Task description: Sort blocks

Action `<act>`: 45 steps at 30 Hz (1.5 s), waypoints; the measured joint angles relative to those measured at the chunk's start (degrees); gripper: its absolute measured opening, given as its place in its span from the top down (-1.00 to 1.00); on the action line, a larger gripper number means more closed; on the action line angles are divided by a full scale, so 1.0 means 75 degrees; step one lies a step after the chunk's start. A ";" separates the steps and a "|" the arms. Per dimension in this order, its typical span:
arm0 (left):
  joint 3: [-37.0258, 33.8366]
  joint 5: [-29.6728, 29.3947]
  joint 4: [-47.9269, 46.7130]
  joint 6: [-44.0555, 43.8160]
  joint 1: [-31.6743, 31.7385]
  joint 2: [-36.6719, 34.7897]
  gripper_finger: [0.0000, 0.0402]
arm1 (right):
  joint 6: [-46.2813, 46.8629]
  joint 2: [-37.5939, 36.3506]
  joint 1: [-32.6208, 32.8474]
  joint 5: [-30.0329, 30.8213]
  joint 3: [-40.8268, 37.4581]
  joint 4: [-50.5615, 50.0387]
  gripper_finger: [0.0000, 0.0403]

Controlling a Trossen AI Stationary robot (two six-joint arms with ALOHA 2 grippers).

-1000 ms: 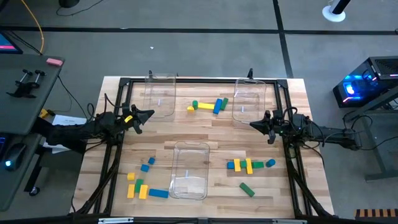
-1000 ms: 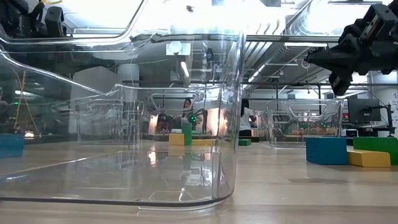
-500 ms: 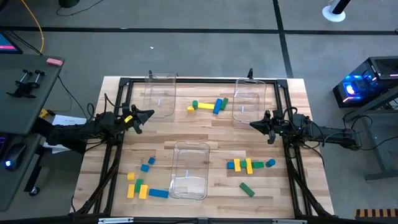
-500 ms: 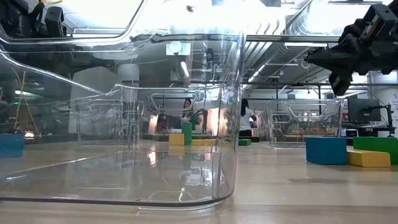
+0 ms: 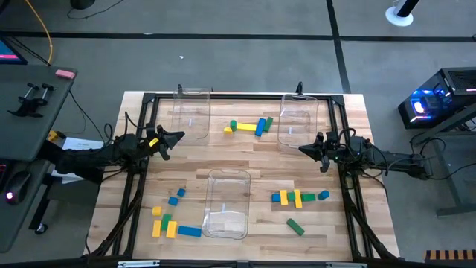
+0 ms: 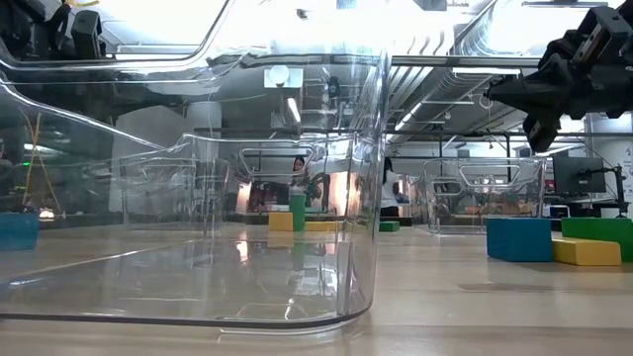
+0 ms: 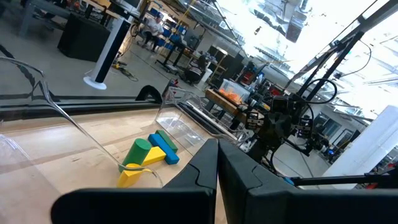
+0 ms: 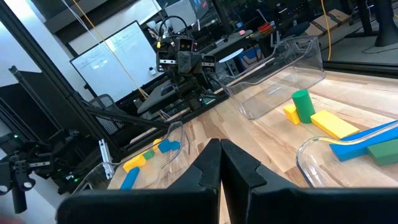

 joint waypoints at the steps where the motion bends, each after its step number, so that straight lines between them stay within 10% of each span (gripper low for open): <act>1: 0.0000 0.0000 -0.0001 -0.0003 0.0000 -0.0002 1.00 | 0.0000 0.0000 -0.0001 -0.0002 0.0003 -0.0002 1.00; 36: 0.0000 0.0003 -0.0001 0.0000 0.0000 -0.0003 1.00 | -0.0079 0.0003 0.0000 0.0043 0.0003 0.0016 1.00; 43: 0.0000 0.0001 0.0001 -0.0001 0.0003 0.0000 1.00 | 0.2011 0.0485 -0.0026 0.5125 0.0006 0.4353 1.00; 45: 0.0000 0.0000 -0.0001 0.0000 0.0003 0.0000 1.00 | 0.1794 0.0882 -0.0138 0.4867 0.0190 0.4987 1.00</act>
